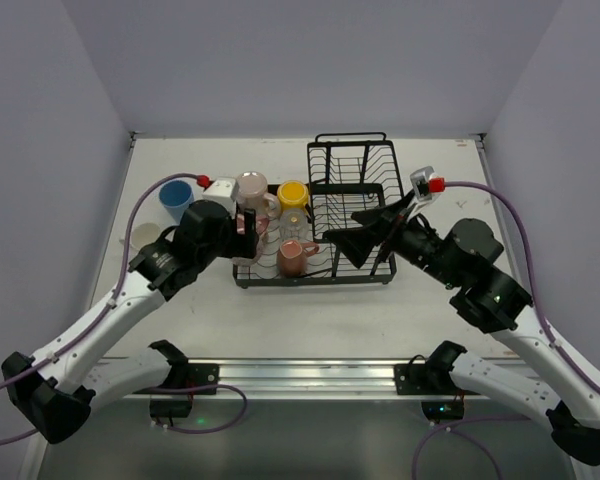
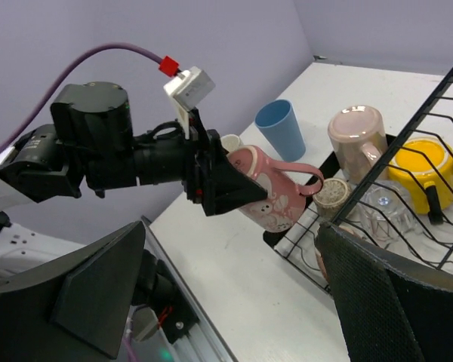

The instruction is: Unload the cups from the dish rack

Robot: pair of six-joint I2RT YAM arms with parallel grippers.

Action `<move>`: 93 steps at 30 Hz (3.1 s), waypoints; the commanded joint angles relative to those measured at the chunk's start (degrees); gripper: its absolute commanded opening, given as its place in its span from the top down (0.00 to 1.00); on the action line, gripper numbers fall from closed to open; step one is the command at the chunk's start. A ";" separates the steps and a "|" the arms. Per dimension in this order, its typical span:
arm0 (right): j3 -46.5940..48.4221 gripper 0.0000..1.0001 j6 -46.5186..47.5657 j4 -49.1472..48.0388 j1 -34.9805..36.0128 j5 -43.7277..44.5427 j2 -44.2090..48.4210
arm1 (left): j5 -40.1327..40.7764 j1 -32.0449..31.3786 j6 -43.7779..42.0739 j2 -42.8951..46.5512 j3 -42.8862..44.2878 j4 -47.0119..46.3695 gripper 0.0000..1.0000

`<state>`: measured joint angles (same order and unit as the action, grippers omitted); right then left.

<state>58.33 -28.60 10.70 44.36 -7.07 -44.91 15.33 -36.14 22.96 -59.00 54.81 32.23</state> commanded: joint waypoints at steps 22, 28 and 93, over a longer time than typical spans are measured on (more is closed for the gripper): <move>-6.65 0.11 -10.60 -26.08 6.97 -7.70 -4.14 | -27.19 0.02 22.99 15.76 7.95 -33.61 1.00; -7.17 0.11 -10.16 -26.52 7.23 -6.38 -3.00 | -35.46 0.02 28.18 15.23 4.00 -42.77 1.00; 23.76 1.00 13.30 11.62 -19.64 24.99 -8.26 | -9.97 -0.07 5.33 28.15 -7.16 -8.50 0.00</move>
<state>76.34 -23.16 20.10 29.02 7.20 -50.63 2.52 -36.40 29.15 -31.46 50.63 20.58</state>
